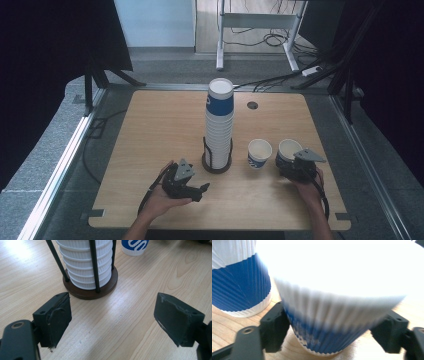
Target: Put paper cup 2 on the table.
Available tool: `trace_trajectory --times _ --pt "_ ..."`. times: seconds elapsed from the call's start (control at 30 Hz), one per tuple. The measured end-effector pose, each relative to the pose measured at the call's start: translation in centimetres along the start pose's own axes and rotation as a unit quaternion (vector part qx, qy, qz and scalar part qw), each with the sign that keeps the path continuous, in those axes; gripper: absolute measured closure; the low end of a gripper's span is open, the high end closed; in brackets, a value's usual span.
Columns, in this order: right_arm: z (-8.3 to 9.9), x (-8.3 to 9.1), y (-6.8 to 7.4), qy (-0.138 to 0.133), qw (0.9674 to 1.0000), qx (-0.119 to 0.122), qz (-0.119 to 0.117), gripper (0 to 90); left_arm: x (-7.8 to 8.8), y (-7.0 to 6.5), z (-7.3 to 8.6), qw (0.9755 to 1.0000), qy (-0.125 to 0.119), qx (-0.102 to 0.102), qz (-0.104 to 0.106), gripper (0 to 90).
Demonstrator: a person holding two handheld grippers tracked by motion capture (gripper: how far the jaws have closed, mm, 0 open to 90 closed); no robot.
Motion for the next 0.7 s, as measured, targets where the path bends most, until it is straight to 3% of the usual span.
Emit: trace_trajectory --times 0.2,0.43,0.47,0.57,0.7 --pt "-0.2 0.7 0.0 -0.017 0.9997 -0.018 -0.009 10.6 0.0 0.1 0.0 1.0 0.0 0.0 -0.001 14.8" --pt "-1.4 2.9 -0.2 -0.06 0.9977 -0.032 -0.004 10.1 0.2 0.2 -0.1 1.0 -0.003 0.002 -0.002 14.8" --pt "-1.8 3.8 -0.3 -0.078 0.9963 -0.036 -0.004 10.7 0.3 0.2 -0.2 1.0 -0.005 0.003 -0.001 14.8" --pt "-2.2 4.8 -0.6 -0.093 0.9949 -0.04 0.001 12.1 0.4 0.4 -0.2 1.0 -0.007 0.006 -0.003 14.8" --pt "-3.2 7.2 -1.0 -0.132 0.99 -0.05 -0.006 14.6 0.8 0.8 -0.4 0.9998 -0.013 0.011 -0.009 14.8"
Point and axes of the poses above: each handheld gripper's, and its own axes: x roughly backward along the jaws, z roughly out of its underside, y roughly to its left, the point moved 9 cm from there along -x, roughly forward along the jaws, and after that the axes turned 4 degrees about z, right-handed, at the moved point
